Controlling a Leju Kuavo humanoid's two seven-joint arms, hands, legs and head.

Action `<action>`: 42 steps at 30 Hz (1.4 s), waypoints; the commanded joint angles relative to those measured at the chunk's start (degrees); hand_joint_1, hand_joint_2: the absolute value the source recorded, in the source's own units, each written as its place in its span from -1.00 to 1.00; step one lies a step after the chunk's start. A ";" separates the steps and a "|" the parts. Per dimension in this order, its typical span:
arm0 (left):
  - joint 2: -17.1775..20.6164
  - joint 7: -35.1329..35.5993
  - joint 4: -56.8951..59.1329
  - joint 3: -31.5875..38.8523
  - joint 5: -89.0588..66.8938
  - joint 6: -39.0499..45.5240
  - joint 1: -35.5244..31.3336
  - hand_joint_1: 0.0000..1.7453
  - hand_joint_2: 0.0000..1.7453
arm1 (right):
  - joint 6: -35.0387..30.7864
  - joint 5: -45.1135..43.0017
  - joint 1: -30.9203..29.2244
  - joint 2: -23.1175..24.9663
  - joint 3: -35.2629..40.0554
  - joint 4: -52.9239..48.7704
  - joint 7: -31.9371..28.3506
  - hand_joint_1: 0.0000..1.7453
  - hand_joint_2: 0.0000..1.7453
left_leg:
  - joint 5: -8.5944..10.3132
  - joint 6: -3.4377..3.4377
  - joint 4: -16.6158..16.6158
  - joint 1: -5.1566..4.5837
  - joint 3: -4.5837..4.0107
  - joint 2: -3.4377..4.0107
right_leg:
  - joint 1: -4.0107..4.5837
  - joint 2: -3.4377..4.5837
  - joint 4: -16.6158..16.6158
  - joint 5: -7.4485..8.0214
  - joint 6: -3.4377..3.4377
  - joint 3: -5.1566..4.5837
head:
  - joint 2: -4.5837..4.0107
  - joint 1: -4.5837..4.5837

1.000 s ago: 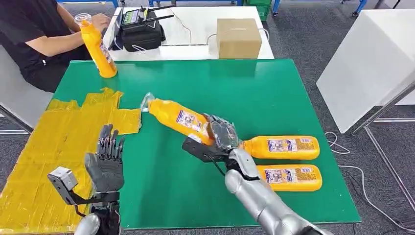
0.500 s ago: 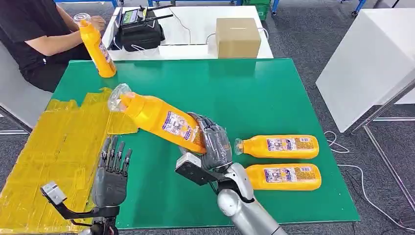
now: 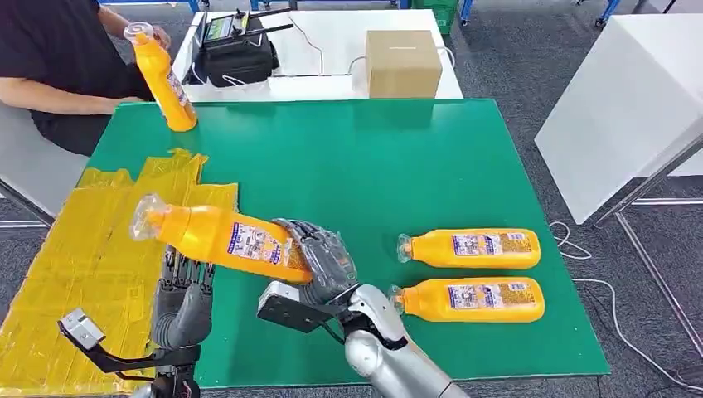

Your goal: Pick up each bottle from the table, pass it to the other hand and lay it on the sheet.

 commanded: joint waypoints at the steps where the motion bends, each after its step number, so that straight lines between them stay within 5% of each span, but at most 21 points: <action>1: -0.02 0.03 1.07 1.64 1.93 0.41 -1.56 -1.00 1.00 | 4.94 0.73 -3.69 2.14 9.89 12.65 -0.01 1.00 1.00 | -0.03 -0.02 -0.10 0.00 0.23 0.08 | 0.01 0.04 -0.09 -0.01 -0.03 0.19 | 0.00 -0.02; 18: -0.14 -0.87 1.39 4.48 1.27 0.18 -0.88 -1.00 1.00 | 10.31 0.63 -3.36 1.20 19.21 12.21 -0.55 1.00 1.00 | -0.02 -0.01 -0.16 0.03 0.33 -0.11 | 0.04 -0.18 -0.17 -0.06 -0.02 0.34 | 0.00 -0.02; 19: -0.30 -0.87 1.42 4.70 1.29 -0.12 -0.82 -0.74 1.00 | 10.22 0.59 -3.41 1.09 19.20 12.32 -0.15 1.00 1.00 | 0.00 -0.01 -0.13 0.03 0.25 -0.12 | 0.04 -0.18 -0.16 -0.04 -0.02 0.27 | 0.00 -0.02; 20: -0.49 -0.87 1.37 4.78 1.34 -0.45 -0.72 1.00 1.00 | 10.09 0.35 -3.44 1.06 19.03 12.48 0.15 1.00 1.00 | 0.01 0.00 -0.12 0.00 0.18 -0.09 | 0.01 -0.13 -0.11 -0.03 -0.01 0.17 | 0.00 -0.04; 42: -1.31 -1.30 1.24 5.21 1.45 -2.40 -0.47 1.00 1.00 | 7.69 -0.09 -2.81 0.10 15.11 12.42 1.47 1.00 1.00 | 0.01 0.01 -0.16 0.01 0.32 -0.17 | 0.02 -0.26 -0.19 -0.05 0.00 0.34 | 0.00 -0.02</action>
